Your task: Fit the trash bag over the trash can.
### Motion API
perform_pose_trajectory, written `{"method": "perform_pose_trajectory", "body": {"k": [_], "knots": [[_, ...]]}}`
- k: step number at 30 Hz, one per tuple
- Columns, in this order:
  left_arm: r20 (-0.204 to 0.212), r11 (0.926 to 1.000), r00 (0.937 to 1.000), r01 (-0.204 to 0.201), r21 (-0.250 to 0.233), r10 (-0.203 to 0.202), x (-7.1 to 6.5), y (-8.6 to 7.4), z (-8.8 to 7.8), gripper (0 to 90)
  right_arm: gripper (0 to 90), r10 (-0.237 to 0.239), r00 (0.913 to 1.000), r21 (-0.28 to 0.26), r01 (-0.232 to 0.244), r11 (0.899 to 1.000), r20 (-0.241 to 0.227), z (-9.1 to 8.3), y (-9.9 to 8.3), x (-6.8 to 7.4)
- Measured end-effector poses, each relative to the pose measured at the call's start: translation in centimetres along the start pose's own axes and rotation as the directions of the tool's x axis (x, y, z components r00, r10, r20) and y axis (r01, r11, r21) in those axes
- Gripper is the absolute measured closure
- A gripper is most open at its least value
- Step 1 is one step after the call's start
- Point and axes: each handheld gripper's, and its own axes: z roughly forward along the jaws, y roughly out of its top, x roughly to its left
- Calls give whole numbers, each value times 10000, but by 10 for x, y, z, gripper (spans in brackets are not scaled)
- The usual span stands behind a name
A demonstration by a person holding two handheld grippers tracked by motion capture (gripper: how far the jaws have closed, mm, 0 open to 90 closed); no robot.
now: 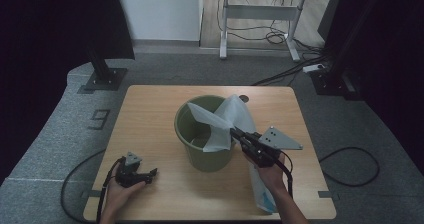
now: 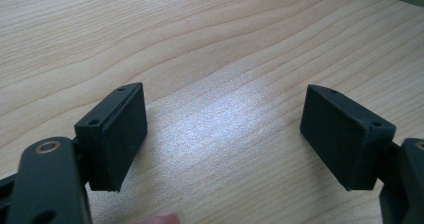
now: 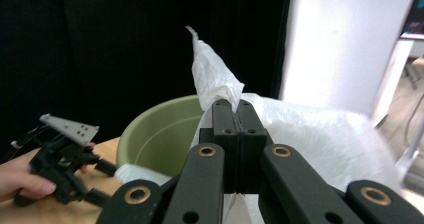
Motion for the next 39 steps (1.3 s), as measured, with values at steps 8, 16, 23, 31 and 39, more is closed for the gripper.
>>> {"method": "perform_pose_trajectory", "body": {"k": [8, 16, 23, 31, 39], "knots": [[3, 10000, 10000, 1, 1, -1, 0, 0, 0, 187, 872, 211, 9994, 368, -200, 9991, -287, 8, -9, 2], [19, 10000, 10000, 27, -6, -27, 0, 0, 0, 186, 866, 53, 10000, 263, -53, 9996, 18, 1, -4, -2], [4, 10000, 10000, 21, -6, -21, 0, 0, 0, 187, 867, -139, 9995, 86, 137, 9999, 278, 0, 9, -8], [12, 10000, 10000, 28, -11, -28, 0, 0, 0, 187, 871, -142, 9998, 120, 140, 9998, 151, 9, 12, -4], [21, 10000, 10000, 28, -18, -28, 0, -1, -1, 186, 713, -9, 9998, 430, 16, 9991, -177, 13, 5, 6]]}}
